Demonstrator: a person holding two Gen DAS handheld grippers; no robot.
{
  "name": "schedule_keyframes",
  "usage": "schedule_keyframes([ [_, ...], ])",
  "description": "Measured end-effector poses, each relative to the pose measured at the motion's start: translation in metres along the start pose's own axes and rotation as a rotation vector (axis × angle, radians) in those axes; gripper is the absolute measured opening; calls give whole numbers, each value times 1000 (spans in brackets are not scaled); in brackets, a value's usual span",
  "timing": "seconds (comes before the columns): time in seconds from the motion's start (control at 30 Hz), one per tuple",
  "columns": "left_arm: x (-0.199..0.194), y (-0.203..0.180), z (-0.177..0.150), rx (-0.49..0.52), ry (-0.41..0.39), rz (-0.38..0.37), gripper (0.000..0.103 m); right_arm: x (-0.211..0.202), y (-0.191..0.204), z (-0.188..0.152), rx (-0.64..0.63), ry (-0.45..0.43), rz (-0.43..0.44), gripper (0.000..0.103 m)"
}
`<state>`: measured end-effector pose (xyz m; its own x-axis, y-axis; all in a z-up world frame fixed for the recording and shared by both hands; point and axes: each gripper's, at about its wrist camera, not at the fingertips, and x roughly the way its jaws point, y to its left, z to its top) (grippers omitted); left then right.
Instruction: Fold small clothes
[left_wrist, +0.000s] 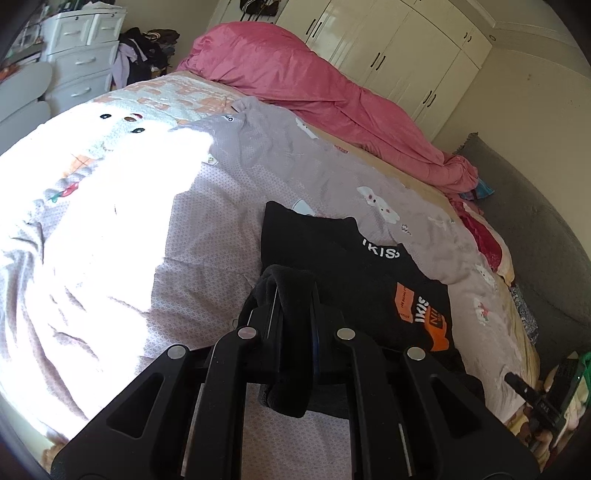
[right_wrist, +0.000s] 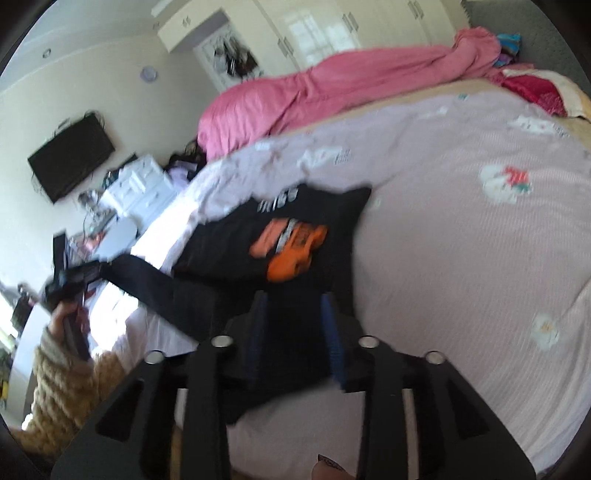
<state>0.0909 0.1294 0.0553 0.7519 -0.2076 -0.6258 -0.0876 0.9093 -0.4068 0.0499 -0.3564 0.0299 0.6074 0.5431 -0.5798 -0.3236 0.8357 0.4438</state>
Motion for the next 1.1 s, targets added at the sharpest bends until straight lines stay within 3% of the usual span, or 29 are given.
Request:
schedule_keyframes([
  [0.1,-3,4,-7,2,6,-11,5,-1,9,-27,19,59,33,46],
  [0.17,-4,6,-9,5,9,-9,5,-5,14,-43,60,80,62,66],
  [0.27,-6,9,-14,3,11,-12,5,-4,24,-59,87,124,124,70],
  [0.47,-3,15,-23,-22,29,-21,5,36,61,-74,-32,168,78,72],
  [0.5,-3,16,-24,-22,33,-21,5,43,65,-76,-48,170,70,69],
  [0.57,-3,14,-27,-14,44,-21,5,53,72,-74,-97,148,49,25],
  [0.63,-4,13,-28,-2,50,-19,5,55,75,-67,-125,129,44,10],
  [0.9,-12,9,-2,-20,7,-68,5,12,70,-5,-205,-120,10,6],
  [1.1,-6,0,27,-36,-22,-90,4,-1,54,40,-220,-248,-34,6],
])
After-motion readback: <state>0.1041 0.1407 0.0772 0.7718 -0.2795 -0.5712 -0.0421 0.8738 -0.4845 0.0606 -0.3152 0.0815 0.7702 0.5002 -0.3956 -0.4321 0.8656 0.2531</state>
